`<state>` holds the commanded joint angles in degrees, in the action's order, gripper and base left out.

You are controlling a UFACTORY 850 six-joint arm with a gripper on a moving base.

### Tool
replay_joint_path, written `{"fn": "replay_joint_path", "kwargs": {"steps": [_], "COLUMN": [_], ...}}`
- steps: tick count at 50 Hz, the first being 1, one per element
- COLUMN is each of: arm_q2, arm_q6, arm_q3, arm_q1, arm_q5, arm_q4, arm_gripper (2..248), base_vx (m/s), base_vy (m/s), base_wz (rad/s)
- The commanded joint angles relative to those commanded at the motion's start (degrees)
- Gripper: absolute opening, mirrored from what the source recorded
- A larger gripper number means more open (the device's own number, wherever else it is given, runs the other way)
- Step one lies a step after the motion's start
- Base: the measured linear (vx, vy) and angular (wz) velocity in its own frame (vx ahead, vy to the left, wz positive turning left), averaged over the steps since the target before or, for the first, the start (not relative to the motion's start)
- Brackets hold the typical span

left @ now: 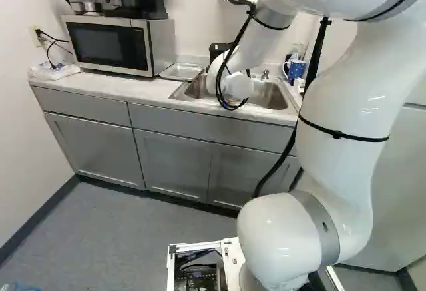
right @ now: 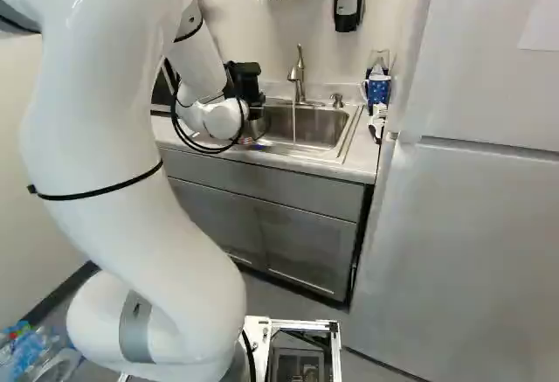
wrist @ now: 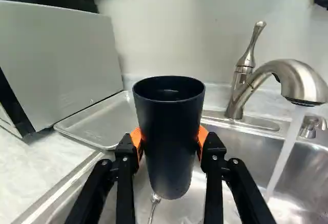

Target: Rinse the cup and place it in the tray

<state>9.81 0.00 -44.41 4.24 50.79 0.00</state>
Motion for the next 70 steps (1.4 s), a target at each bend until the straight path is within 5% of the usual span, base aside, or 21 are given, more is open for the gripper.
{"fn": "replay_joint_path", "kwargs": {"steps": [44, 70], "arm_q2": [-2.55, -3.11], "arm_q6": [0.0, 0.0], "arm_q3": [-2.94, -4.63], "arm_q1": [4.57, 7.2], "arm_q5": [-7.26, -7.4], "arm_q4": [0.0, 0.0], "arm_gripper": [122, 122], "base_vx": [0.0, 0.0], "base_vy": [0.0, 0.0], "base_wz": [0.0, 0.0]}}
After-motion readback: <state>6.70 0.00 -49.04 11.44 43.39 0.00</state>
